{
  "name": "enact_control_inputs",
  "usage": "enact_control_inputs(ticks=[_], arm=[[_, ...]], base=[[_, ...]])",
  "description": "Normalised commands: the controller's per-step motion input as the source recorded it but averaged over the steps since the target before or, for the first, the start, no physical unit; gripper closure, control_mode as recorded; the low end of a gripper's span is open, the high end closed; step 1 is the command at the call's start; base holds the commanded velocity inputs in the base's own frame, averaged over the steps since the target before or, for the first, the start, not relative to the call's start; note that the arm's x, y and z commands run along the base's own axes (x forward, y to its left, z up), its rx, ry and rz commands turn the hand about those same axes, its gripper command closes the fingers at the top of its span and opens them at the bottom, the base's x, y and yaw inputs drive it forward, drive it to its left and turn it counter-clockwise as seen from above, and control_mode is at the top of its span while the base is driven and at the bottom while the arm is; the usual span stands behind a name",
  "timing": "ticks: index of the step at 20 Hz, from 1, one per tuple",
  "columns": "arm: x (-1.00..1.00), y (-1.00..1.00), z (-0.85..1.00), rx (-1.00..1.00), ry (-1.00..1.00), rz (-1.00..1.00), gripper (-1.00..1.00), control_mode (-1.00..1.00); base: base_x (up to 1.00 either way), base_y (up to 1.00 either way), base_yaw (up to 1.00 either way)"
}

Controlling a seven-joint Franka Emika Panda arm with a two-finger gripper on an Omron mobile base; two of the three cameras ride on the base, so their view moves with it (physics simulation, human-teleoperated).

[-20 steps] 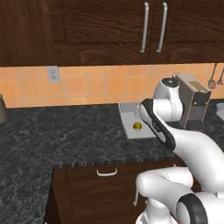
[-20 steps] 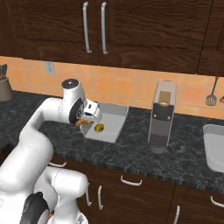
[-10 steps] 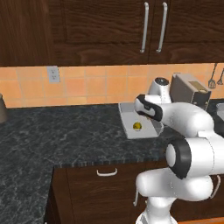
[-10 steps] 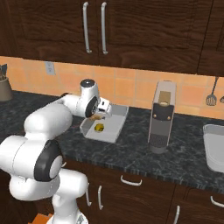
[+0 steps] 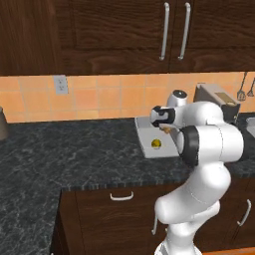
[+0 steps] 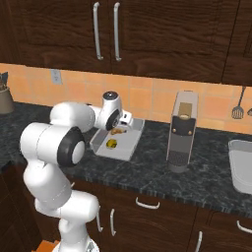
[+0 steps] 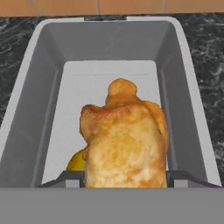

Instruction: Place one lemon and one chicken drumstick in each tupperware on the nearby counter, to pack two identical lunches.

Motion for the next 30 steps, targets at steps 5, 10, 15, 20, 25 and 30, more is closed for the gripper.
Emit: enact_control_inputs(ticks=[5, 10, 15, 20, 25, 30], arm=[[0.59, -0.01, -0.25, 0.0, 0.0, 0.03, -1.0, -1.0], [0.47, -0.02, -0.02, 0.0, -0.03, 0.04, -1.0, -1.0], [0.24, -0.09, 0.0, 0.0, -0.04, 0.02, -1.0, -1.0], [-0.7, -0.26, -0.05, 0.11, -0.08, -0.01, -1.0, -1.0], [-1.0, 0.17, 0.43, 0.03, -0.32, -0.02, -1.0, -1.0], [-1.0, 0.14, 0.95, -0.02, -0.03, 0.1, -1.0, -1.0]], base=[[0.0, 0.0, 0.0], [0.0, 0.0, 0.0], [0.0, 0.0, 0.0], [0.0, 0.0, 0.0], [0.0, 0.0, 0.0], [0.0, 0.0, 0.0]])
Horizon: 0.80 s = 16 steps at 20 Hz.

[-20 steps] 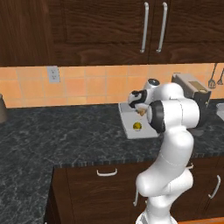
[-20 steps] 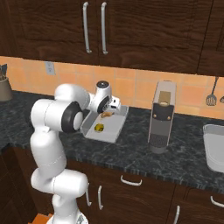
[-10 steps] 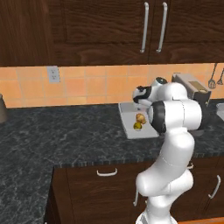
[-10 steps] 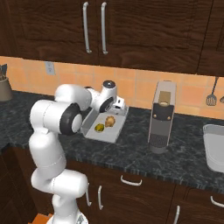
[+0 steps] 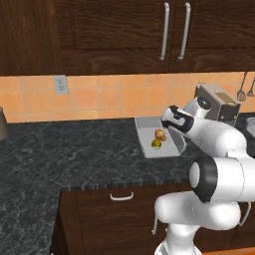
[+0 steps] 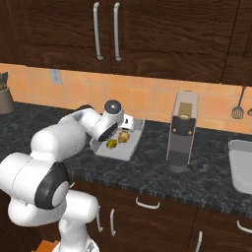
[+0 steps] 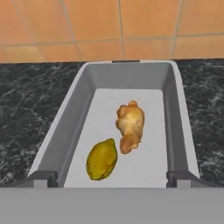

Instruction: Place one lemon and one chicken drumstick in each tupperware on the nearby counter, to pack two identical lunches.

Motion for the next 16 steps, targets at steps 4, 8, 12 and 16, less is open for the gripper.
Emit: enact_control_inputs(ticks=[4, 8, 12, 16], arm=[[-1.0, 0.07, 1.0, 0.0, 0.29, 0.2, -1.0, -1.0], [-1.0, 0.08, 0.93, -0.1, 0.32, 0.17, -1.0, -1.0], [-1.0, 0.09, 0.46, -0.07, 0.22, 0.13, -1.0, -1.0], [-1.0, 0.13, 0.09, 0.08, 0.03, 0.0, -1.0, -1.0]], base=[[0.0, 0.0, 0.0], [0.0, 0.0, 0.0], [0.0, 0.0, 0.0], [0.0, 0.0, 0.0]])
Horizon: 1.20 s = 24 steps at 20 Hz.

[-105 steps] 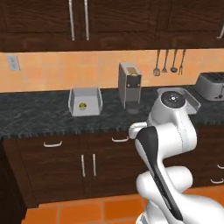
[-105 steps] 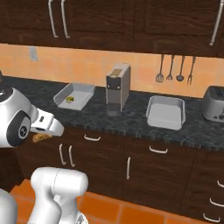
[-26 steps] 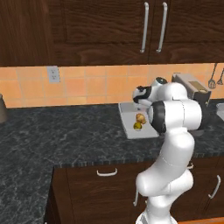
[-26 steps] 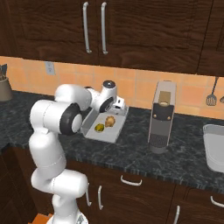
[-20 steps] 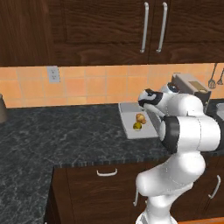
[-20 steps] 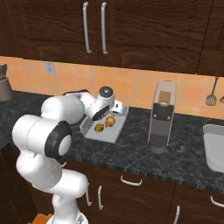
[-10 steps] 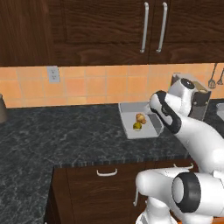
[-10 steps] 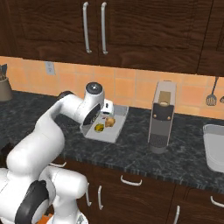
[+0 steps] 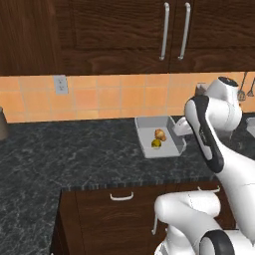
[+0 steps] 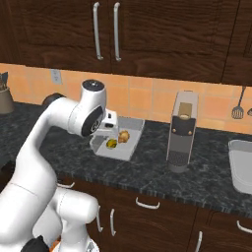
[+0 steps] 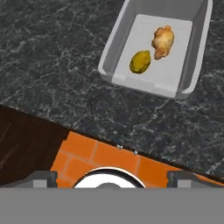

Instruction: Place one lemon and one chicken drumstick in each tupperware on the nearby counter, to pack two identical lunches.

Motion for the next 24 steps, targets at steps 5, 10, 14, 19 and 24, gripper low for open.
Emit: enact_control_inputs(ticks=[5, 10, 14, 19, 24], arm=[[-1.0, 0.15, 0.17, 0.09, 0.05, -0.05, -1.0, -1.0], [-1.0, 0.04, 0.23, -0.01, 0.0, -0.12, -1.0, -1.0], [-0.66, 0.0, 0.4, 0.0, 0.08, -0.08, -1.0, -1.0], [-0.44, 0.0, 0.18, -0.06, 0.01, -0.14, -1.0, -1.0], [-0.32, 0.1, 0.25, -0.08, -0.03, -0.04, -1.0, -1.0]], base=[[0.0, 0.0, 0.0], [0.0, 0.0, 0.0], [0.0, 0.0, 0.0], [0.0, 0.0, 0.0], [0.0, 0.0, 0.0]])
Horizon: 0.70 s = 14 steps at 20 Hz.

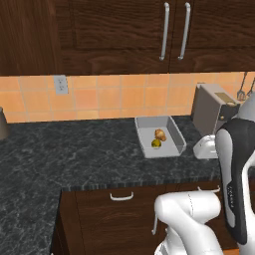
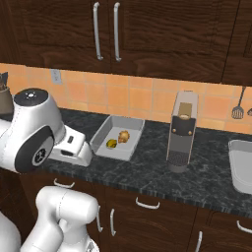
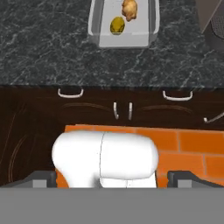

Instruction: Place one lemon and one chicken drumstick in each tupperware on the nearby counter, to pack two identical lunches.

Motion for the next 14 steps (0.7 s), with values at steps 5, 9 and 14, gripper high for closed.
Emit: enact_control_inputs(ticks=[5, 9, 14], arm=[[-0.48, 0.19, 0.22, -0.12, -0.14, 0.0, -1.0, -1.0], [-0.31, 0.32, 0.36, -0.12, -0.08, -0.01, -1.0, -1.0], [-0.05, 0.05, 0.16, -0.02, 0.0, 0.0, -1.0, 1.0]], base=[[0.0, 0.0, 0.0], [0.0, 0.0, 0.0], [0.0, 0.0, 0.0]])
